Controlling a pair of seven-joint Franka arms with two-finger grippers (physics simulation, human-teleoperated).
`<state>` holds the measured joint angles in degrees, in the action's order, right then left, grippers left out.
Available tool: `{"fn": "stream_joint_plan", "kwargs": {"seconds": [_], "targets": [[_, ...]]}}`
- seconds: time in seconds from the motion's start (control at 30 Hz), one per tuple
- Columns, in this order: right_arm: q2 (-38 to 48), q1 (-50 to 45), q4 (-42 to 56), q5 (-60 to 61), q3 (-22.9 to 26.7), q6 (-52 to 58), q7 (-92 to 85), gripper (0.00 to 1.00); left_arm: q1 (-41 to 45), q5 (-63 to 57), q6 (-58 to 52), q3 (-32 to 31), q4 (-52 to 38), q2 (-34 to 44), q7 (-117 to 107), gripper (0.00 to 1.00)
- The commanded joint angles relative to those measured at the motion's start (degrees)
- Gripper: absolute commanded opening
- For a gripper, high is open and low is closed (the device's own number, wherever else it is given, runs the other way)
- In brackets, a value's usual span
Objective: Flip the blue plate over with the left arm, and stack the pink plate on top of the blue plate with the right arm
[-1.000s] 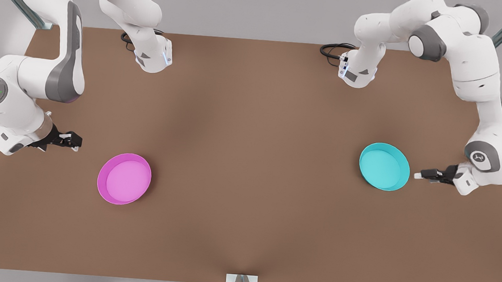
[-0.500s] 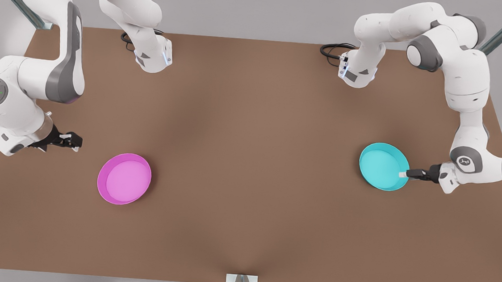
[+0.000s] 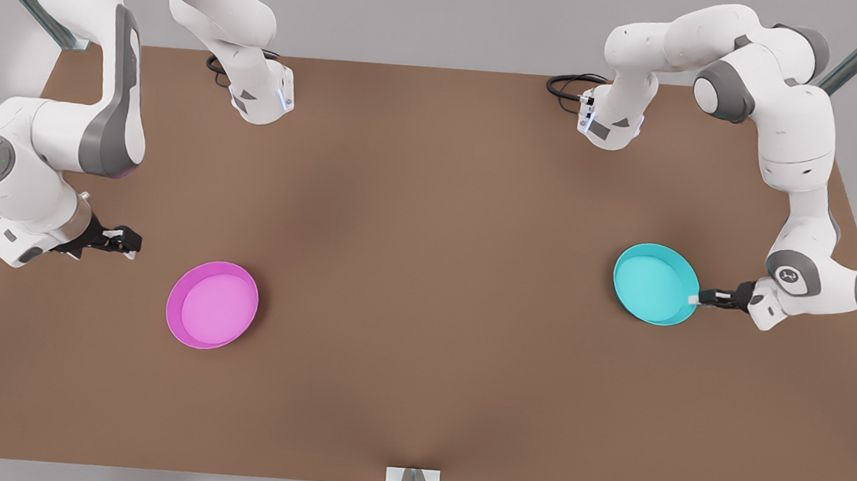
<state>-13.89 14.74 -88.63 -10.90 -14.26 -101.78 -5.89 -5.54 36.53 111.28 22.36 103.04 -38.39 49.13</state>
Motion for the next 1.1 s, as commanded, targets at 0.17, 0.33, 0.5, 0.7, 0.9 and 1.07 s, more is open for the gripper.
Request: {"fn": "stream_joint_plan", "kwargs": {"seconds": [0.17, 0.33, 0.5, 0.7, 0.9, 1.07], "targets": [[0.1, -0.1, 0.0, 0.0, 0.0, 0.2, 0.0, 1.0, 0.0, -2.7, 0.4, -0.6, 0.7, 0.3, -0.1, 0.32], [0.0, 0.0, 0.0, 0.0, -0.1, 0.0, 0.0, 1.0, 0.1, -2.6, 1.0, -0.6, 0.1, 0.2, -0.5, 0.28], [-0.1, 0.0, 0.0, 0.0, -0.1, -0.2, 0.0, 1.0, 0.1, -2.6, 1.0, -0.6, 0.1, -0.2, -0.6, 0.29], [0.1, -0.1, 0.0, 0.0, -0.1, 0.2, 0.0, 1.0, 0.1, -2.6, -0.5, -0.6, 0.4, -0.4, -0.3, 0.33], [-0.1, 0.0, 0.0, 0.0, -0.1, -0.1, 0.0, 1.0, 0.0, -1.9, 0.1, -0.6, 0.5, -1.3, -0.3, 0.32], [-0.1, 0.0, 0.0, 0.0, -0.1, -0.2, 0.0, 1.0, 0.0, -1.8, -0.6, -0.7, 0.6, -0.7, -0.3, 0.21]]}}
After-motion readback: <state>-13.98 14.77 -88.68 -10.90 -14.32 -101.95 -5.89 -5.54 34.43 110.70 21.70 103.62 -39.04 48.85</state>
